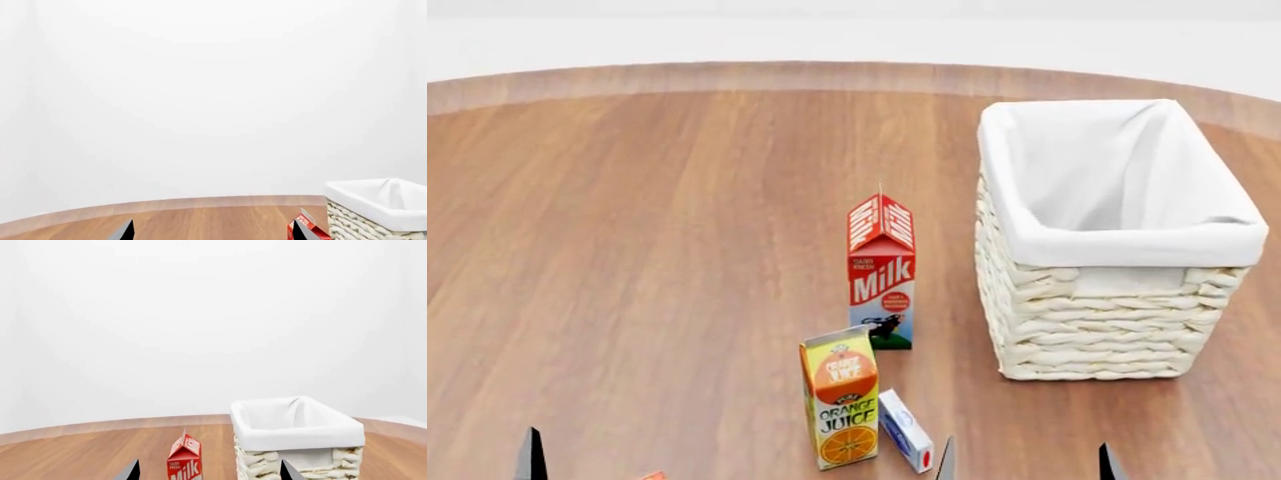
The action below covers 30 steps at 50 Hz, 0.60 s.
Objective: Pick up the tomato sauce, and put it in the basket.
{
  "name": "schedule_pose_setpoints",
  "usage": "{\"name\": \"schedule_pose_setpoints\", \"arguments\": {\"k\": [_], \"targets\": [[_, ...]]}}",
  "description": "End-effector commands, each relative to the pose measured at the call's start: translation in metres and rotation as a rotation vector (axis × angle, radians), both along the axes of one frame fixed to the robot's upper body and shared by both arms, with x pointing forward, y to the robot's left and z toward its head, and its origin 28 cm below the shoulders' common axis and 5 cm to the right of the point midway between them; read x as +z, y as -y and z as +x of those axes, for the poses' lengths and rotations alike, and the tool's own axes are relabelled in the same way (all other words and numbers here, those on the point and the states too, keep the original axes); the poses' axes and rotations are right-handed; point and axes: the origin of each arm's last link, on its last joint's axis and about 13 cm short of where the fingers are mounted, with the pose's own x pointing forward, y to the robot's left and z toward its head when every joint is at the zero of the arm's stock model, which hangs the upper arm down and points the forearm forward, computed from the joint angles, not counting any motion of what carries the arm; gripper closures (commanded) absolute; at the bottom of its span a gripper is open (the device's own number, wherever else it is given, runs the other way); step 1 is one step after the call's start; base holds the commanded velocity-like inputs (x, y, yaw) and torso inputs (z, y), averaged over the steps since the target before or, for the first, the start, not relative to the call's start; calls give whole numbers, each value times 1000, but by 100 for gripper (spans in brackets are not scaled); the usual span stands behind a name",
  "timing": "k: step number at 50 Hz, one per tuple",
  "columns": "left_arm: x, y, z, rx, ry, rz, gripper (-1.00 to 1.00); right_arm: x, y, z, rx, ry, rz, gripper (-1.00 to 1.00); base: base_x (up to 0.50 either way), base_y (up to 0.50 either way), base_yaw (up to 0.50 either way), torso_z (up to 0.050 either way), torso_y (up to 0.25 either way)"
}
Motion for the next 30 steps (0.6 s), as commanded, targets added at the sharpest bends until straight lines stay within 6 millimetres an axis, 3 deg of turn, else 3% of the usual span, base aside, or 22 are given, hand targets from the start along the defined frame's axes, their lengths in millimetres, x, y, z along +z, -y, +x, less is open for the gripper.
{"name": "schedule_pose_setpoints", "arguments": {"k": [1, 13, 19, 30], "targets": [[0, 0, 0, 4, 2, 3, -100, 0, 1, 0, -1, -2, 3, -100, 500, 0, 0, 0, 0], [-1, 0, 1, 11, -2, 13, -100, 1, 1, -2, 23, 11, 35, -100, 417, 0, 0, 0, 0], [-6, 0, 4, 17, -15, 15, -100, 1, 17, -24, 128, -31, 37, -100, 0, 0, 0, 0, 0], [-8, 1, 5, 30, -24, 25, -100, -30, 55, -70, -20, -209, -104, -100, 0, 0, 0, 0, 0]]}}
